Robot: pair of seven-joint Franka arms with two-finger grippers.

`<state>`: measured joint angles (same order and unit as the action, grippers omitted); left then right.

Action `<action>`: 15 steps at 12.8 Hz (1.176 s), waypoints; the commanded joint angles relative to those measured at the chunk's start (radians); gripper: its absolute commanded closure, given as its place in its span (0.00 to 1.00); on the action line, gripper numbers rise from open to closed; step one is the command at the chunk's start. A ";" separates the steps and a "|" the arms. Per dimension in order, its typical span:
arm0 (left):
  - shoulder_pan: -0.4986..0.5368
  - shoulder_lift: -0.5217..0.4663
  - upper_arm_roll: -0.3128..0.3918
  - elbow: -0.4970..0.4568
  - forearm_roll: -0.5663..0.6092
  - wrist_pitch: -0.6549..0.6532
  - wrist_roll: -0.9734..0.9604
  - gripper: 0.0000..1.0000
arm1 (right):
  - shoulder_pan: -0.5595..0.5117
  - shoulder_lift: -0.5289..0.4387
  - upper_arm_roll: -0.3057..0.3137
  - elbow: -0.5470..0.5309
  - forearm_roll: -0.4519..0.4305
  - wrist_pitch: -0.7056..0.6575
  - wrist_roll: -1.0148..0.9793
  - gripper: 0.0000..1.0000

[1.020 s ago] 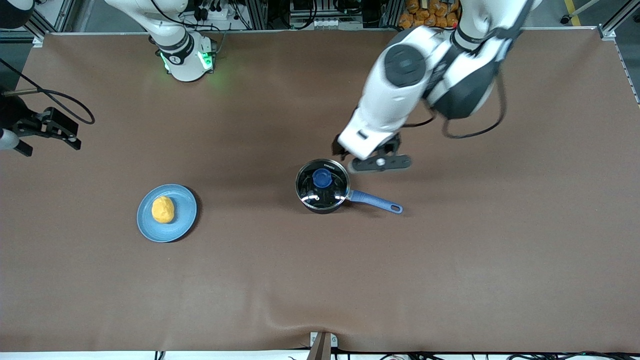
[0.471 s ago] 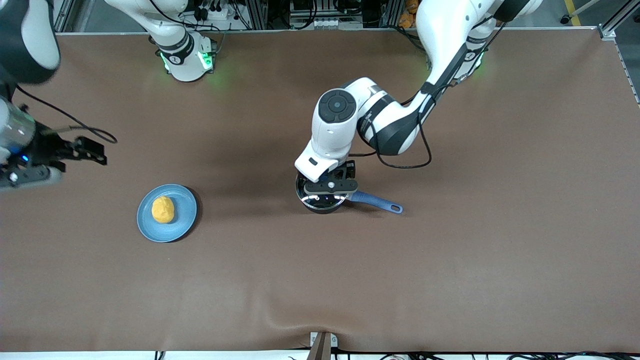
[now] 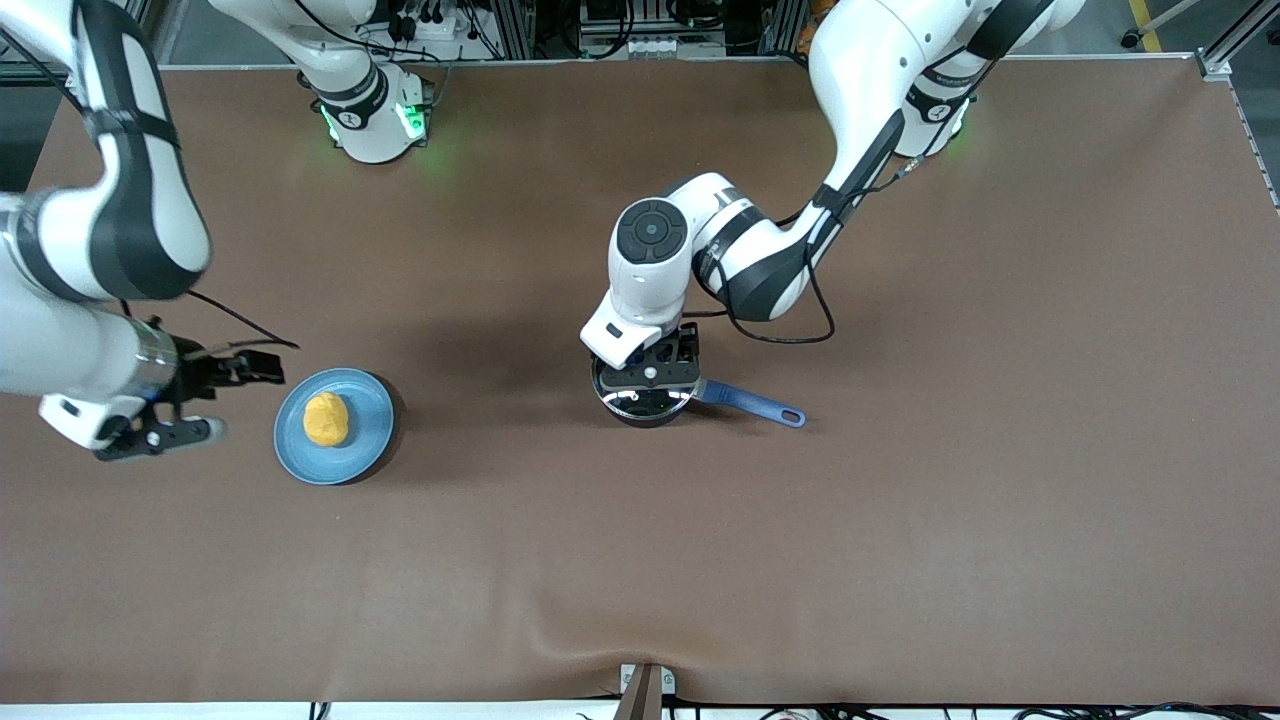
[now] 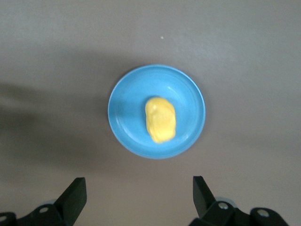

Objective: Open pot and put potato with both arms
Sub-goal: 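Grasp the blue lid knob with the left gripper, then lift the lid with the left gripper while the right gripper grasps the potato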

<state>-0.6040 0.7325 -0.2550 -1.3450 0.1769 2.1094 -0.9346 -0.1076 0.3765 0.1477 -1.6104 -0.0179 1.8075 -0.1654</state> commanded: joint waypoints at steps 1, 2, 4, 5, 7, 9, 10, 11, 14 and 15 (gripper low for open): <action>-0.004 0.002 0.010 0.004 0.032 0.004 -0.029 0.00 | -0.004 0.054 0.004 -0.057 -0.007 0.094 -0.016 0.00; -0.003 0.002 0.010 0.001 0.032 0.004 -0.027 0.00 | -0.003 0.068 0.003 -0.090 -0.008 0.140 -0.022 0.00; -0.005 0.004 0.010 -0.006 0.032 0.004 -0.029 0.00 | -0.012 0.105 0.001 -0.158 -0.010 0.275 -0.078 0.00; -0.005 0.004 0.011 -0.006 0.032 0.004 -0.029 0.00 | -0.017 0.119 0.000 -0.195 -0.010 0.332 -0.091 0.00; -0.007 0.008 0.010 -0.006 0.032 0.004 -0.029 0.00 | -0.017 0.125 -0.005 -0.252 -0.011 0.416 -0.091 0.00; -0.010 0.015 0.011 -0.005 0.032 0.004 -0.027 0.00 | -0.017 0.140 -0.007 -0.260 -0.034 0.443 -0.091 0.00; -0.010 0.016 0.010 -0.005 0.032 0.004 -0.026 0.08 | -0.018 0.150 -0.007 -0.260 -0.049 0.458 -0.091 0.00; -0.013 0.025 0.010 -0.003 0.032 0.006 -0.024 0.19 | -0.021 0.162 -0.008 -0.260 -0.059 0.479 -0.091 0.00; -0.004 0.027 0.010 -0.005 0.033 0.004 -0.010 0.77 | -0.023 0.202 -0.022 -0.260 -0.068 0.507 -0.089 0.00; -0.002 0.025 0.010 -0.003 0.033 0.004 -0.006 1.00 | -0.026 0.212 -0.022 -0.261 -0.068 0.518 -0.089 0.00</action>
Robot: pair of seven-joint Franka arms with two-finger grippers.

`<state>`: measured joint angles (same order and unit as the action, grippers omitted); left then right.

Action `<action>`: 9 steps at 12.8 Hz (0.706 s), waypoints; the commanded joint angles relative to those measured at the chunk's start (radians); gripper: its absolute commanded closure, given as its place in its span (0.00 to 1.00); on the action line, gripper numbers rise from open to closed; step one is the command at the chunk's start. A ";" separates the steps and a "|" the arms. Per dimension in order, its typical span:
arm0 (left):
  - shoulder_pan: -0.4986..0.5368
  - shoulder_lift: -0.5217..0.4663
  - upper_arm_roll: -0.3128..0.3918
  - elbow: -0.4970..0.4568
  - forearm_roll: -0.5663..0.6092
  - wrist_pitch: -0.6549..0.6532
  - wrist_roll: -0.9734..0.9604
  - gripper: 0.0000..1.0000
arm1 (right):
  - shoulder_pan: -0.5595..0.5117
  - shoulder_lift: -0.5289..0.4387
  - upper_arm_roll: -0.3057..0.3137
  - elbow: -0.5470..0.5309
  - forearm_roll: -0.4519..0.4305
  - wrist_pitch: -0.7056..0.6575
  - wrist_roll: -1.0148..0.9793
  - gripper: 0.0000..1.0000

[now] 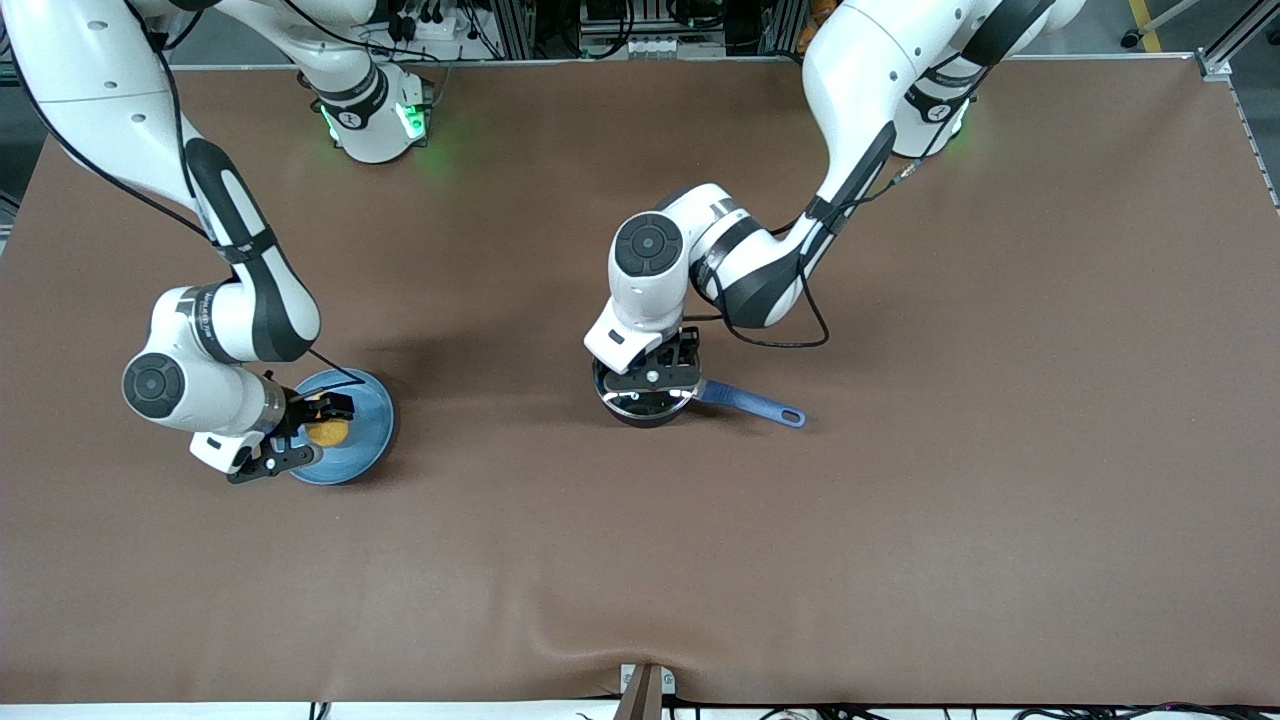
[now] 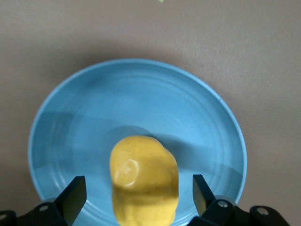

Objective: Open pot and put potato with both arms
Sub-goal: 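Lift the lid with the left gripper while the right gripper grasps the potato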

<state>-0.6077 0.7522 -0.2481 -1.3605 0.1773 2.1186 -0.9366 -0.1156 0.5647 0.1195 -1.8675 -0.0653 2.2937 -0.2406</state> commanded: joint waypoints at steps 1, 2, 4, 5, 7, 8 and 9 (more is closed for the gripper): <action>0.002 -0.002 0.003 0.018 0.031 -0.005 -0.005 1.00 | -0.025 0.030 0.006 -0.004 -0.021 0.032 -0.013 0.00; 0.002 -0.017 0.003 0.021 0.030 -0.005 -0.008 1.00 | -0.024 0.030 0.006 -0.004 -0.021 0.024 -0.012 0.00; 0.046 -0.056 0.001 0.029 0.022 -0.005 0.019 1.00 | -0.018 0.027 0.006 -0.002 -0.021 0.017 -0.012 0.36; 0.080 -0.082 -0.011 0.029 0.018 -0.006 0.041 1.00 | -0.016 0.027 0.006 0.004 -0.021 0.009 -0.012 0.57; 0.103 -0.167 -0.008 0.024 0.014 -0.025 0.047 1.00 | -0.015 0.021 0.006 0.008 -0.021 0.003 -0.014 0.80; 0.143 -0.200 -0.013 0.024 0.013 -0.049 0.048 1.00 | -0.013 0.017 0.008 0.014 -0.021 0.003 -0.013 0.84; 0.170 -0.236 -0.019 0.026 -0.013 -0.074 0.050 1.00 | -0.012 0.012 0.011 0.021 -0.021 0.001 -0.011 0.86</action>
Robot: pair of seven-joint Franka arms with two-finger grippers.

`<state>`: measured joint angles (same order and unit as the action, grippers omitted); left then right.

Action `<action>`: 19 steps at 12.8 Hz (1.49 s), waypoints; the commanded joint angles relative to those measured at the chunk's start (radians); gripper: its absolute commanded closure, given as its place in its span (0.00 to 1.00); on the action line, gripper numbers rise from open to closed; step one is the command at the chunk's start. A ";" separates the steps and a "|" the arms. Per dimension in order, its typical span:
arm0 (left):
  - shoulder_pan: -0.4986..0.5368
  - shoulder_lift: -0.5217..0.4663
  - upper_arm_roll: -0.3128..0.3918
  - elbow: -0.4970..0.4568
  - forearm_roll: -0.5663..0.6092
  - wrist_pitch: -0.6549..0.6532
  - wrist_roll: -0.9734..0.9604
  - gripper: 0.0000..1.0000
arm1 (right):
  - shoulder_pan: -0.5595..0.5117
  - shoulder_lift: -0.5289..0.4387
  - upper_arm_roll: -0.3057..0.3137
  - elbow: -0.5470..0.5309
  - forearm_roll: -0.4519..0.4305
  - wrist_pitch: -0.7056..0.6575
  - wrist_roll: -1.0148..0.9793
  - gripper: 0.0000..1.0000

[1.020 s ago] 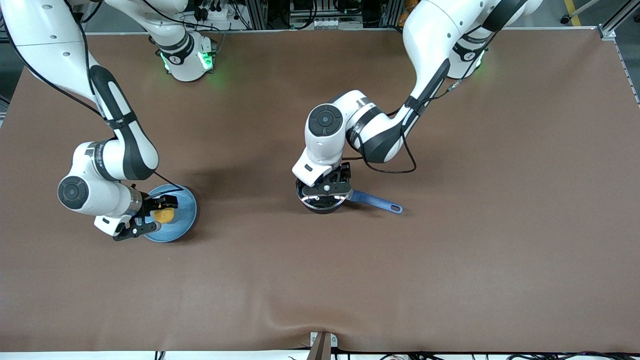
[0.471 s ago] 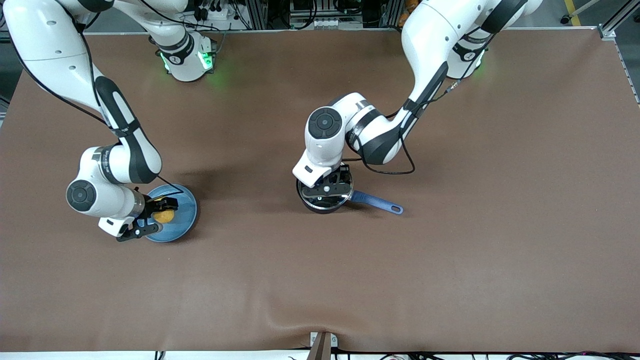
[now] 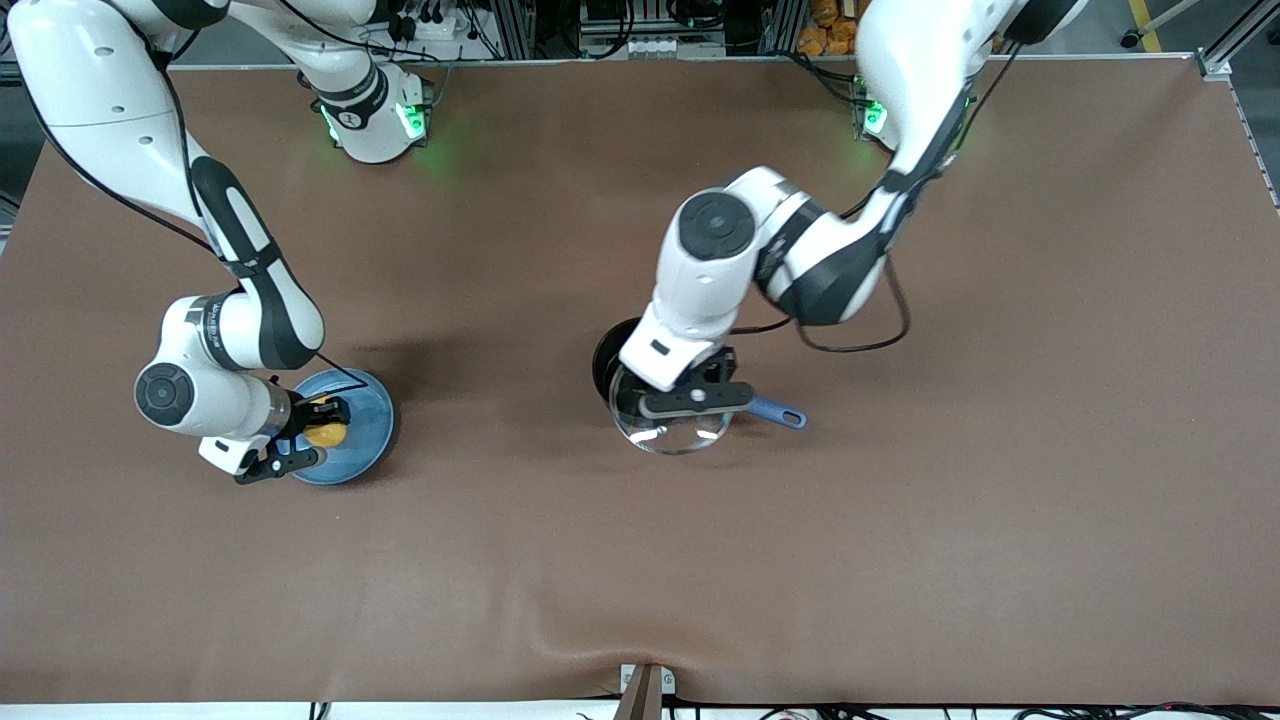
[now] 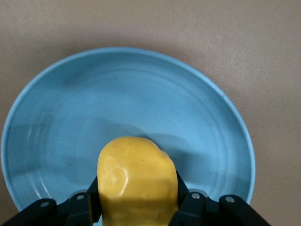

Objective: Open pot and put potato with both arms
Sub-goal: 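Lift the lid with the left gripper while the right gripper grasps the potato, then carry the potato over the pot while the left gripper lowers the lid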

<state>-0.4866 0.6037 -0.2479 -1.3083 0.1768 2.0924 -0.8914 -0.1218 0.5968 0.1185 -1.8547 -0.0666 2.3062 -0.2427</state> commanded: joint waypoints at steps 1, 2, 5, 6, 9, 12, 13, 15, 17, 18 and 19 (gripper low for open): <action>0.078 -0.123 -0.021 -0.028 -0.040 -0.067 0.006 1.00 | -0.002 -0.031 0.016 0.020 -0.018 -0.022 -0.006 0.87; 0.098 -0.152 -0.021 -0.026 -0.057 -0.104 0.046 1.00 | 0.014 -0.041 0.019 0.041 -0.016 -0.051 0.005 0.87; 0.177 -0.234 -0.019 -0.037 -0.151 -0.251 0.166 1.00 | 0.109 -0.095 0.023 0.100 -0.006 -0.187 0.141 0.86; 0.192 -0.254 -0.019 -0.039 -0.151 -0.299 0.201 1.00 | 0.137 -0.115 0.033 0.100 -0.004 -0.195 0.190 0.86; 0.259 -0.309 -0.019 -0.095 -0.152 -0.388 0.276 1.00 | 0.203 -0.149 0.104 0.107 -0.004 -0.229 0.424 0.86; 0.347 -0.374 -0.019 -0.207 -0.155 -0.388 0.400 1.00 | 0.264 -0.140 0.205 0.152 -0.006 -0.225 0.720 0.86; 0.371 -0.374 -0.019 -0.221 -0.155 -0.385 0.428 1.00 | 0.322 -0.126 0.205 0.181 -0.010 -0.220 0.811 0.86; 0.384 -0.384 -0.016 -0.271 -0.143 -0.391 0.437 1.00 | 0.424 -0.048 0.205 0.274 -0.022 -0.214 0.963 0.86; 0.430 -0.404 -0.018 -0.365 -0.140 -0.352 0.451 1.00 | 0.511 0.029 0.199 0.348 -0.051 -0.144 1.025 0.86; 0.439 -0.389 -0.014 -0.370 -0.140 -0.344 0.457 1.00 | 0.527 0.050 0.199 0.357 -0.077 -0.110 1.049 0.86; 0.453 -0.386 -0.013 -0.385 -0.125 -0.335 0.465 1.00 | 0.539 0.073 0.199 0.358 -0.100 -0.075 1.066 0.86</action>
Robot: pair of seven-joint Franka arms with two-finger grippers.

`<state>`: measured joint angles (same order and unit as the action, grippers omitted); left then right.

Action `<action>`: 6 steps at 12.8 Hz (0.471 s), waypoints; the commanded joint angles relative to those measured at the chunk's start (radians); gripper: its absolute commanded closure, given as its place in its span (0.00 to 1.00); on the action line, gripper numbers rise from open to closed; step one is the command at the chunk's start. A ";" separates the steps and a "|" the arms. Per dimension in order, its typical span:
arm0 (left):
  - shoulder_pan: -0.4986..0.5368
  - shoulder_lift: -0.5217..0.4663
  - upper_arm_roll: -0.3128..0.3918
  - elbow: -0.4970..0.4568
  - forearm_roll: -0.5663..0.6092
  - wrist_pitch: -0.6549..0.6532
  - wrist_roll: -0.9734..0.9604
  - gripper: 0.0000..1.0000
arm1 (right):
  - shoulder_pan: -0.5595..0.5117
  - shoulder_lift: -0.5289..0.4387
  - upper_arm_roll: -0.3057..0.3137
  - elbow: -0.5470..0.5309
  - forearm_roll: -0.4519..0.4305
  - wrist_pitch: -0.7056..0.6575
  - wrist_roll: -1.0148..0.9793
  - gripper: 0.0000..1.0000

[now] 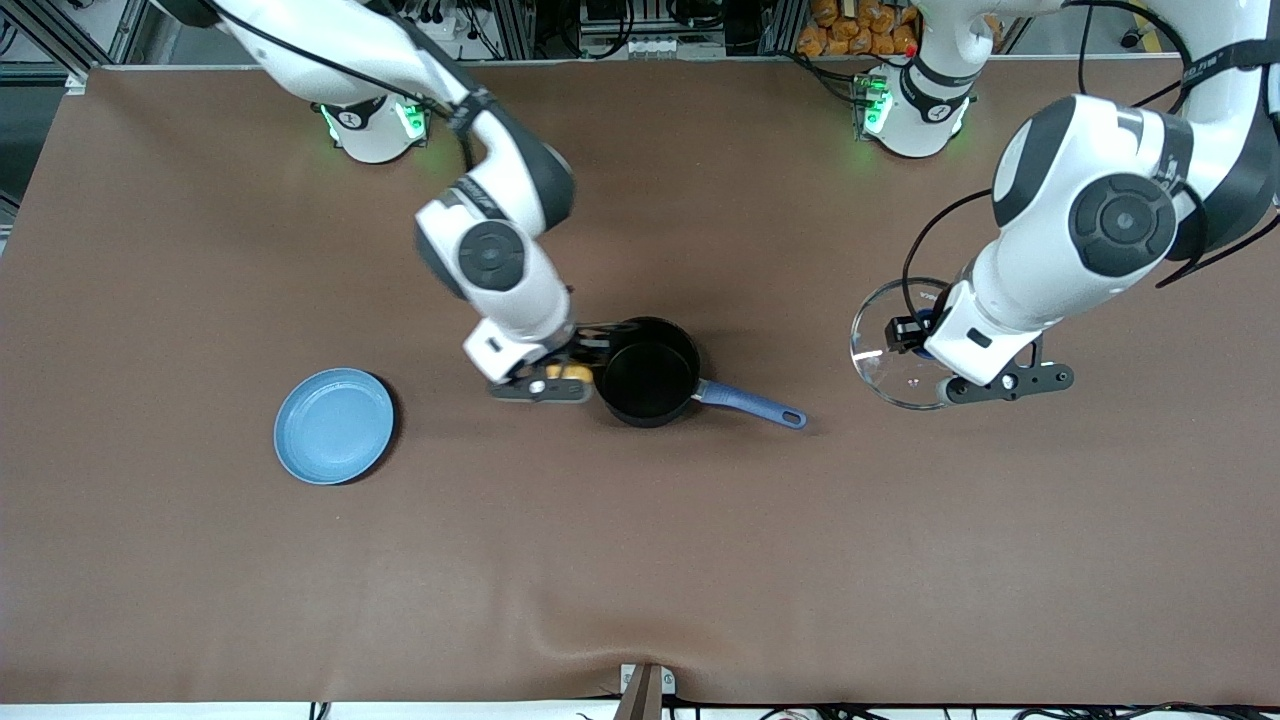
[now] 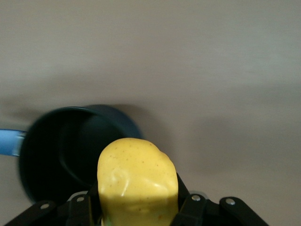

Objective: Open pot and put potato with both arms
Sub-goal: 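Carry the potato over the pot while the left gripper lowers the lid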

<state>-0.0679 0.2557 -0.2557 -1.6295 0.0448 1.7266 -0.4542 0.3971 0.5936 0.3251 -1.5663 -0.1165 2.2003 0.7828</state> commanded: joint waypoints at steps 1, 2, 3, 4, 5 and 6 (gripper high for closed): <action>0.074 -0.039 -0.008 -0.085 0.024 0.059 0.066 1.00 | 0.038 0.093 -0.008 0.069 -0.057 0.065 0.044 0.86; 0.092 -0.044 -0.010 -0.111 0.023 0.089 0.119 1.00 | 0.054 0.109 -0.008 0.069 -0.060 0.079 0.047 0.86; 0.121 -0.042 -0.010 -0.134 0.024 0.118 0.146 1.00 | 0.062 0.126 -0.008 0.074 -0.061 0.093 0.049 0.86; 0.147 -0.041 -0.010 -0.182 0.024 0.169 0.176 1.00 | 0.071 0.143 -0.008 0.089 -0.060 0.111 0.050 0.86; 0.178 -0.044 -0.010 -0.238 0.024 0.253 0.224 1.00 | 0.084 0.162 -0.008 0.115 -0.060 0.114 0.061 0.86; 0.189 -0.041 -0.008 -0.278 0.026 0.311 0.233 1.00 | 0.100 0.185 -0.009 0.142 -0.061 0.115 0.088 0.86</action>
<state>0.0886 0.2548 -0.2539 -1.8009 0.0566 1.9358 -0.2567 0.4634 0.7282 0.3225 -1.5063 -0.1489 2.3236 0.8172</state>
